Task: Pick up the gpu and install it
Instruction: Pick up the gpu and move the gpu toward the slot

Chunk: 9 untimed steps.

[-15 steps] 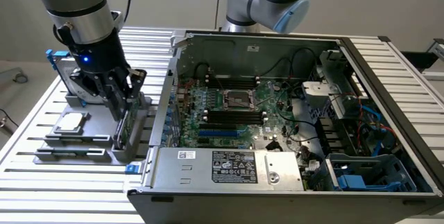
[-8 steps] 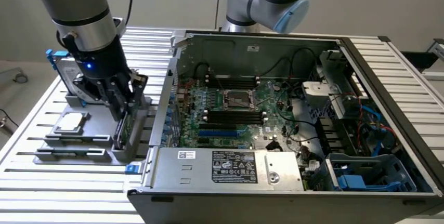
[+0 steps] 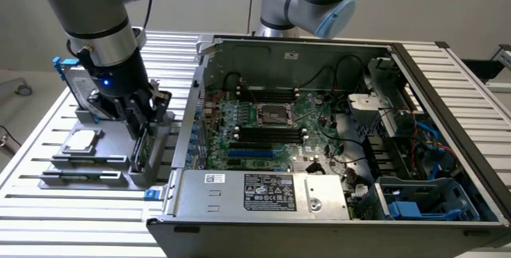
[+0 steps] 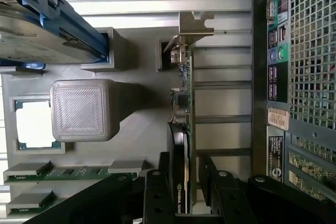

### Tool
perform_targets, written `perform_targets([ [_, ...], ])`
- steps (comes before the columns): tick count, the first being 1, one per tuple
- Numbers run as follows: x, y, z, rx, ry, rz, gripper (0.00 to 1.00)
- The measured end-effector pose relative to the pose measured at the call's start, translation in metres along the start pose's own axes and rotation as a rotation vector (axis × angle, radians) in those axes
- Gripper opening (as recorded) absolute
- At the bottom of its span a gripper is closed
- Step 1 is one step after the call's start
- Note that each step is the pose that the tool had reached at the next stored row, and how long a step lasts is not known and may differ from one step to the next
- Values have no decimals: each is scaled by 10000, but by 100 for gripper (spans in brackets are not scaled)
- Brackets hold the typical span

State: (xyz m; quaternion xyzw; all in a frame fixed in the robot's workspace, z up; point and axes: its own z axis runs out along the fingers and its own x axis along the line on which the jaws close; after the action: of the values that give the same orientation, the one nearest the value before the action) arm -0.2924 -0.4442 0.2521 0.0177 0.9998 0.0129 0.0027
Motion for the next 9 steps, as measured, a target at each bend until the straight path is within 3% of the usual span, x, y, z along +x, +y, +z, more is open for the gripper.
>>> perform_targets([
  [5,3,10,29,-78,27,-30,36],
  [9,4,12,45,-126,119,-45,36],
])
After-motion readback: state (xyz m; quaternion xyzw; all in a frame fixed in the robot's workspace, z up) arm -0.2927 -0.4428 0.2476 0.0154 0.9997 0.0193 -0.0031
